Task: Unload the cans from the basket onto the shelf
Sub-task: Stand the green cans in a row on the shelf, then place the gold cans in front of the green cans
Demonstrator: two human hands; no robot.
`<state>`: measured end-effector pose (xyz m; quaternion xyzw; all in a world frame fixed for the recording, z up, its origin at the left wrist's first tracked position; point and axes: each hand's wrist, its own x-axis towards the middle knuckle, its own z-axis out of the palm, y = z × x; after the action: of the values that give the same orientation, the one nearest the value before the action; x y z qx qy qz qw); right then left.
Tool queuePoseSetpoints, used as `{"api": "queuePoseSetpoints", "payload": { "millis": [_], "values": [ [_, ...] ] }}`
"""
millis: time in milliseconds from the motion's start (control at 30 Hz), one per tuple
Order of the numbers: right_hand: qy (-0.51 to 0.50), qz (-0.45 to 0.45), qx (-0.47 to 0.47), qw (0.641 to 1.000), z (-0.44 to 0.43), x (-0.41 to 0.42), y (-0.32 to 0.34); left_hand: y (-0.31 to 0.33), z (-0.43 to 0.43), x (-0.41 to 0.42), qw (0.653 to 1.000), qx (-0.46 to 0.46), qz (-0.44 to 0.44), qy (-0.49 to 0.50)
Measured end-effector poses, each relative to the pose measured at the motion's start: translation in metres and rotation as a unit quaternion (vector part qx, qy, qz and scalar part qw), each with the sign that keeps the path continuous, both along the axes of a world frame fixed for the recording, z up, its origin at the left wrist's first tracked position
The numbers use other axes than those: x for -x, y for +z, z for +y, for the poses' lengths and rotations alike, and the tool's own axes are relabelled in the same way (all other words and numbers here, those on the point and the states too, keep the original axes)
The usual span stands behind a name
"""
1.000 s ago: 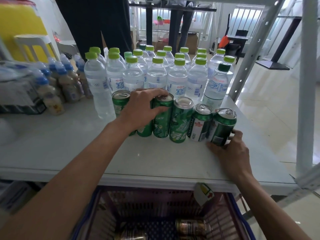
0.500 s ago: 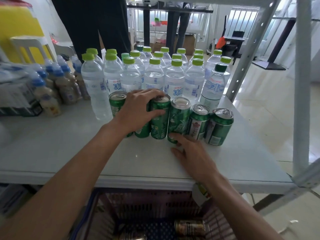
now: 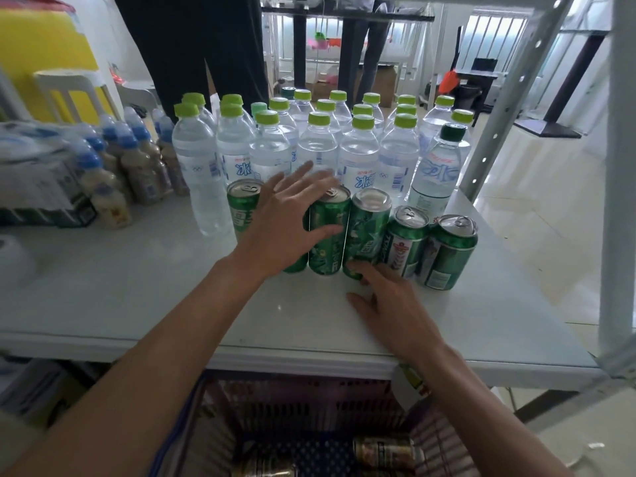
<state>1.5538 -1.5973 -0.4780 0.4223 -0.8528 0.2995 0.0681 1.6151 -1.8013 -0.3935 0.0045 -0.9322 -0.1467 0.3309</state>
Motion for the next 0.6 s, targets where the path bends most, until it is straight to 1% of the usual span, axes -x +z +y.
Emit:
{"api": "queuePoseSetpoints", "payload": {
  "millis": [100,133,167,200,300,367,433,500,600],
  "values": [
    [0.002,-0.023,0.005,1.0,0.003,-0.01,0.001,-0.016,0.011,-0.032,0.992,-0.018,0.123,0.0],
    [0.003,-0.037,0.005,0.999,0.007,-0.016,0.0,-0.028,0.016,-0.047,0.99,-0.041,0.136,-0.006],
    [0.001,-0.051,0.006,0.999,0.011,-0.022,0.0,-0.04,0.022,-0.064,0.99,-0.07,0.123,-0.015],
    [-0.004,-0.066,0.008,0.998,0.016,-0.029,0.0,-0.053,0.027,-0.078,0.991,-0.097,0.092,-0.02],
    [-0.019,-0.107,0.032,0.994,0.034,-0.046,0.003,-0.082,0.029,-0.103,0.988,-0.155,-0.005,0.006],
    [-0.018,-0.118,0.049,0.992,0.042,-0.058,0.006,-0.087,0.027,-0.108,0.976,-0.212,-0.045,0.016],
    [0.005,-0.172,0.05,0.984,0.046,-0.07,0.005,-0.087,0.034,-0.113,0.968,-0.24,-0.073,-0.009],
    [0.054,-0.233,-0.01,0.971,0.048,-0.082,0.002,-0.087,0.052,-0.123,0.969,-0.222,-0.098,-0.044],
    [0.13,-0.251,-0.125,0.951,0.053,-0.09,-0.013,-0.094,0.077,-0.137,0.965,-0.203,-0.138,-0.092]
  ]
}}
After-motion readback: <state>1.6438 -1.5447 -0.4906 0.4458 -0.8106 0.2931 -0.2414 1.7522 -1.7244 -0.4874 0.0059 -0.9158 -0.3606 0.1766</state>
